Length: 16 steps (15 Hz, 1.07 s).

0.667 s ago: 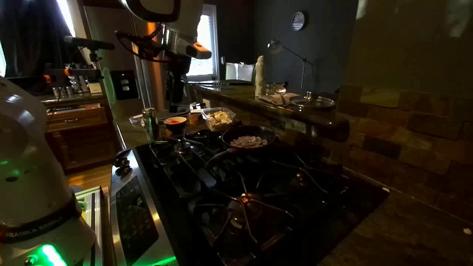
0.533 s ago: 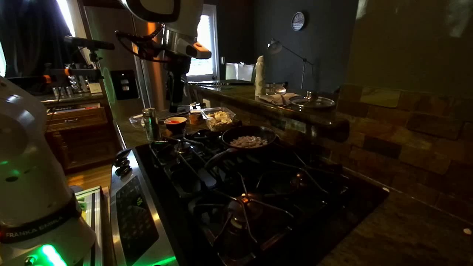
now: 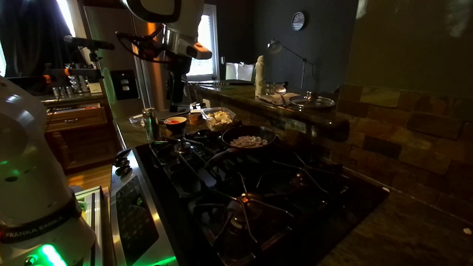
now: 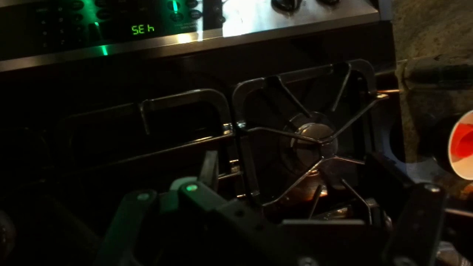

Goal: Transfer a spoonful of contents from the left bowl to the right bowl

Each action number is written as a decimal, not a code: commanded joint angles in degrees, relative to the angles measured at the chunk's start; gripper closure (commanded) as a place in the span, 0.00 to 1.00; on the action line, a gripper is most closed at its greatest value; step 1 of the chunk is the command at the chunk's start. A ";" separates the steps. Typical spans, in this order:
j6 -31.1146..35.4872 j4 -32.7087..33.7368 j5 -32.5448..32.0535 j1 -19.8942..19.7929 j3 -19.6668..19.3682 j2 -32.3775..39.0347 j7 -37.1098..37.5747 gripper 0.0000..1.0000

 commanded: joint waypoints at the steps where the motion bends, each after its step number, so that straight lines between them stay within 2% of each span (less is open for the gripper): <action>1: 4.87 1.70 11.21 0.92 0.11 3.84 1.26 0.00; 5: 16.23 2.13 27.11 4.04 1.23 8.26 -2.11 0.00; 6: 17.81 2.80 28.38 4.65 1.99 10.52 -4.32 0.00; 8: 16.51 4.44 27.72 4.33 2.57 14.92 -5.33 0.00; 9: 16.05 2.26 26.68 3.49 2.81 9.81 -3.82 0.00; 12: 16.13 3.67 26.62 3.55 3.09 14.08 -4.63 0.00; 14: 19.35 2.41 36.45 4.73 1.13 13.82 -12.14 0.00; 16: 16.93 2.04 42.82 4.12 -0.31 13.29 -17.78 0.00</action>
